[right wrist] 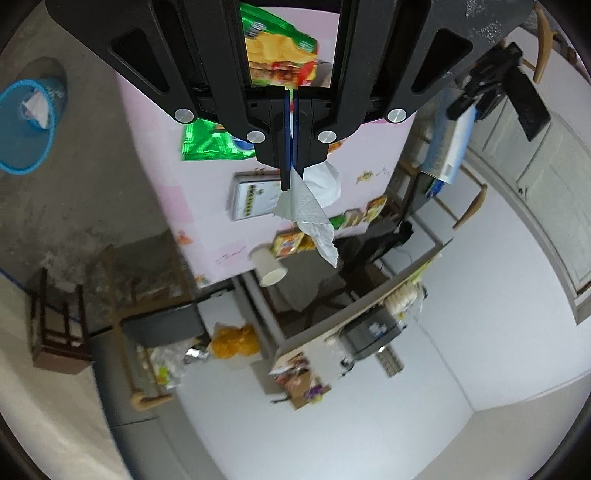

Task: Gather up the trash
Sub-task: 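Carry the tissue and box to the blue wastebasket and open both tools, then return both tools to the table, then grasp the white AD drink bottle with the right tool, then lift the AD bottle with the right tool while the left tool grasps the green chips bag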

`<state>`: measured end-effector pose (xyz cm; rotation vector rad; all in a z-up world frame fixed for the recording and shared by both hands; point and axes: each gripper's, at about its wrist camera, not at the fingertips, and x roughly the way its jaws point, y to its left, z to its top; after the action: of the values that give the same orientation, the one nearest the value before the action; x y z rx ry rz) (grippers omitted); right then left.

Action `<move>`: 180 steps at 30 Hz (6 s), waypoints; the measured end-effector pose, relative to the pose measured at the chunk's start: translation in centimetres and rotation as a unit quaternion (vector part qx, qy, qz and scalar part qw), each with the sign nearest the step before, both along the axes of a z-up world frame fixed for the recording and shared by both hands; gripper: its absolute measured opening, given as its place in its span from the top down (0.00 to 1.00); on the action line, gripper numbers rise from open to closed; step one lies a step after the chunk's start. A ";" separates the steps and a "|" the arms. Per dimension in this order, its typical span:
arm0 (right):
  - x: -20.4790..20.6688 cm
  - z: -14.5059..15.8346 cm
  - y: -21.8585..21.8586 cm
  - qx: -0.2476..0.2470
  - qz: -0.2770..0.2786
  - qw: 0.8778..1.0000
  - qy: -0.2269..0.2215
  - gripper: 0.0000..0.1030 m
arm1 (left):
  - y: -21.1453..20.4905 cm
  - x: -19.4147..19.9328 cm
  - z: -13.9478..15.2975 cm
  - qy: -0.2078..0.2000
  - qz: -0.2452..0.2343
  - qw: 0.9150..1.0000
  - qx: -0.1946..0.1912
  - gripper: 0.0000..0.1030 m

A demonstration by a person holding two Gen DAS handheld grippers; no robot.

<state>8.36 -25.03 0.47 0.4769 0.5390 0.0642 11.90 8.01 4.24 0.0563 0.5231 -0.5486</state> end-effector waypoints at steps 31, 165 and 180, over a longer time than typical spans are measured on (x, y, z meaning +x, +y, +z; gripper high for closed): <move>-15.2 -27.0 -35.8 0.254 -0.394 0.869 0.157 0.97 | -62.7 -3.7 -23.2 0.239 -0.314 0.895 0.208 0.29; 15.7 -13.4 11.0 0.162 0.238 0.895 0.342 0.45 | 2.9 3.9 -15.1 0.218 0.084 0.971 -0.042 0.42; 8.2 -4.5 0.0 0.172 0.167 0.949 0.203 0.45 | 1.0 1.7 -10.4 0.179 0.047 0.979 -0.081 0.42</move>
<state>16.56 -24.98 -4.05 0.7416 1.0199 0.3962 13.59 9.05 -6.17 -0.2263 0.8254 -0.5092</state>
